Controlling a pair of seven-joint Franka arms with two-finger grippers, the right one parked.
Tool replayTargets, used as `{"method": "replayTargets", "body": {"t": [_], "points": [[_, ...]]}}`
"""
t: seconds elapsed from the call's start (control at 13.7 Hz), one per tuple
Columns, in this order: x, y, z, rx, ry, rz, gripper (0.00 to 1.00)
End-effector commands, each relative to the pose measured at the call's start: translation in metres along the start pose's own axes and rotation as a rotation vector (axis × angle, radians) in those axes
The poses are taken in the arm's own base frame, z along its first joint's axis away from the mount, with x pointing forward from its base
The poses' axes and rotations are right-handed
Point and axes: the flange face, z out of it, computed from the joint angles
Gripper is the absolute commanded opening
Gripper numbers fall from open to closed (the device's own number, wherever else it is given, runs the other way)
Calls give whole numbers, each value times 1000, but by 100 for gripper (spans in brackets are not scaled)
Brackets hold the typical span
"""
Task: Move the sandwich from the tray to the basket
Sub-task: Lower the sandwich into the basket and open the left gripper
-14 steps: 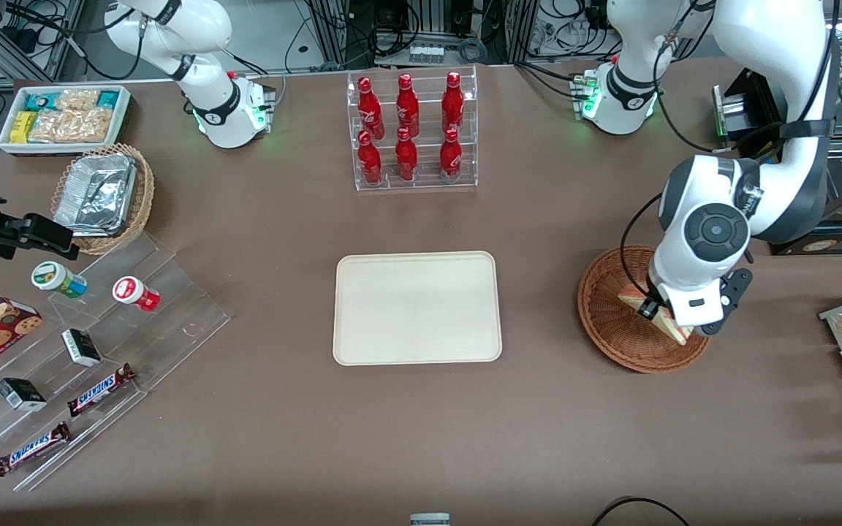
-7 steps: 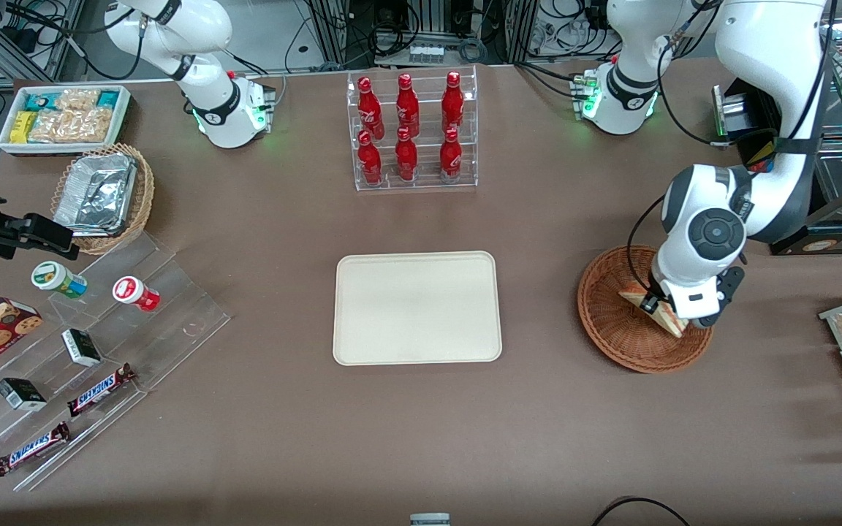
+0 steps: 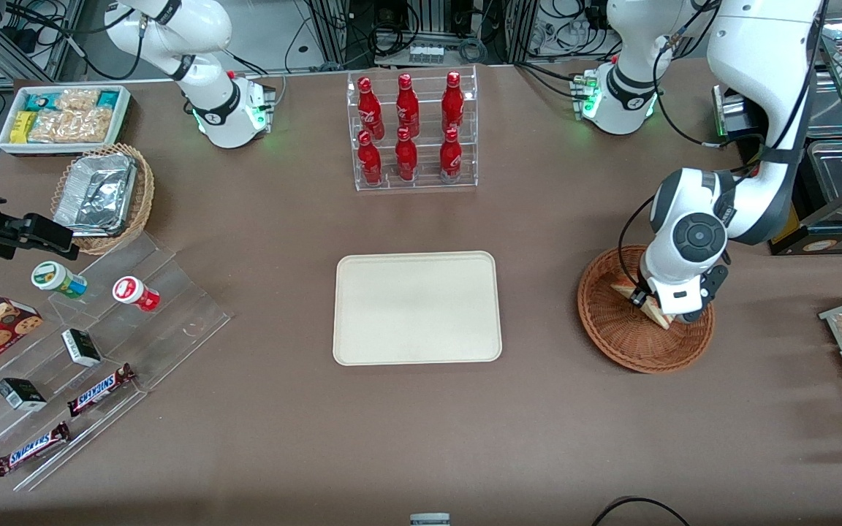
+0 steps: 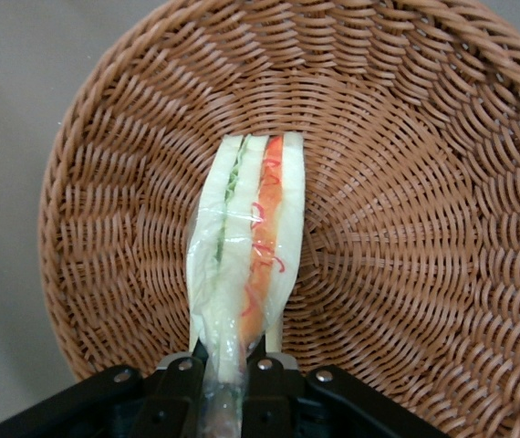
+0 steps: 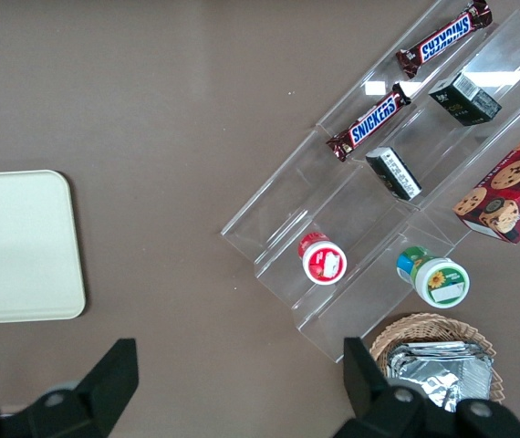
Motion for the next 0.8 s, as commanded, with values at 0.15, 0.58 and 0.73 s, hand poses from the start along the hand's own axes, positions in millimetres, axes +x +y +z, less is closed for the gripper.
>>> {"method": "replayTargets", "body": {"t": [0.15,0.58,0.73], "points": [[5,12,-20,-31,28,12,100],[11,26,-155,97,-32,133,100],[18,18,-208,84,-81,186,100]]}}
